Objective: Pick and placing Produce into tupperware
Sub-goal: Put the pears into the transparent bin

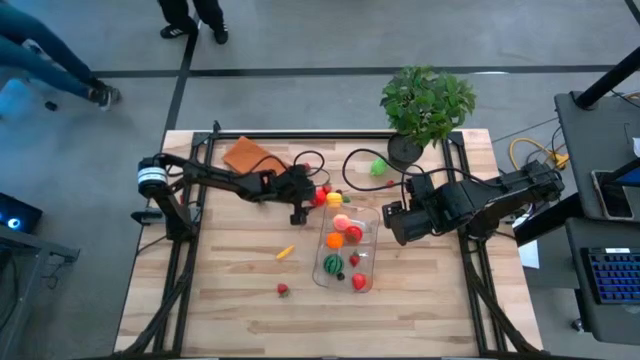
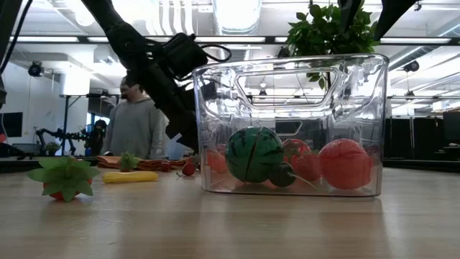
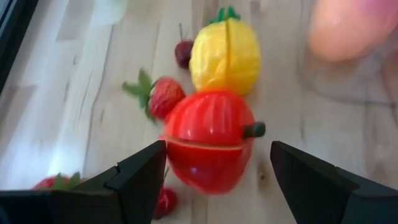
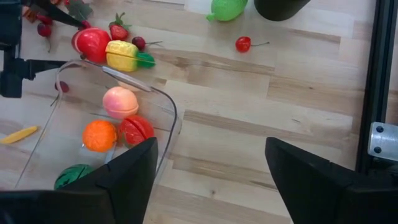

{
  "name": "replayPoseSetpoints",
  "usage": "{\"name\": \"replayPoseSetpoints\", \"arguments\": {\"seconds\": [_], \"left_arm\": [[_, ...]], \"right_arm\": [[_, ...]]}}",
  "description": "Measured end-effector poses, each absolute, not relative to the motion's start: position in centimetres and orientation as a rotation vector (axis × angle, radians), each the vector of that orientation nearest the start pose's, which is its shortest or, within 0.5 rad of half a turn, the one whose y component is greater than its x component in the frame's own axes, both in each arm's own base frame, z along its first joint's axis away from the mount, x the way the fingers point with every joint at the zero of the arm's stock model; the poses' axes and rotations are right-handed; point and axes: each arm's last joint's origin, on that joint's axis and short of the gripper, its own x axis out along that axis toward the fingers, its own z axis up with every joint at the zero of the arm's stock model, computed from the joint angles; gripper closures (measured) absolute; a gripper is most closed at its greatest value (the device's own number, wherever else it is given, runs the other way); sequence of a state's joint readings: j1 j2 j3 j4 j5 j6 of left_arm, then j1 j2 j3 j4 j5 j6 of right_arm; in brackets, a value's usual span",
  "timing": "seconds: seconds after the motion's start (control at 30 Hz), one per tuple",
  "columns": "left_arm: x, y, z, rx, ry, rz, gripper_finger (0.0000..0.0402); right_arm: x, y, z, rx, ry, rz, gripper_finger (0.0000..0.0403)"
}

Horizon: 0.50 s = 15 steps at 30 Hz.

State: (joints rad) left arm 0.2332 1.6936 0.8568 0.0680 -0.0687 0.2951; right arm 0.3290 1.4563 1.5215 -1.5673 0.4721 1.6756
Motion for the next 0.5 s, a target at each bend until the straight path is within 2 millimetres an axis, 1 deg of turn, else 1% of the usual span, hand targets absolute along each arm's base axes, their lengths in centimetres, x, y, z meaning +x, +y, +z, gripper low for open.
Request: {"name": "replayPoseSetpoints", "arguments": {"seconds": [0.23,0.4,0.5], "left_arm": [[33.1,7.7,17.1,0.226,0.745,0.172,0.0128],[33.7,7.9,17.9,0.238,0.635,0.193,0.0128],[33.8,7.9,18.1,0.221,0.604,0.205,0.0128]], "right_arm": [[22.8,6.4,34.8,0.806,0.861,-1.122,0.0115],[22.8,6.4,34.8,0.803,0.862,-1.121,0.0113],[22.8,6.4,34.8,0.804,0.863,-1.121,0.0116]]}}
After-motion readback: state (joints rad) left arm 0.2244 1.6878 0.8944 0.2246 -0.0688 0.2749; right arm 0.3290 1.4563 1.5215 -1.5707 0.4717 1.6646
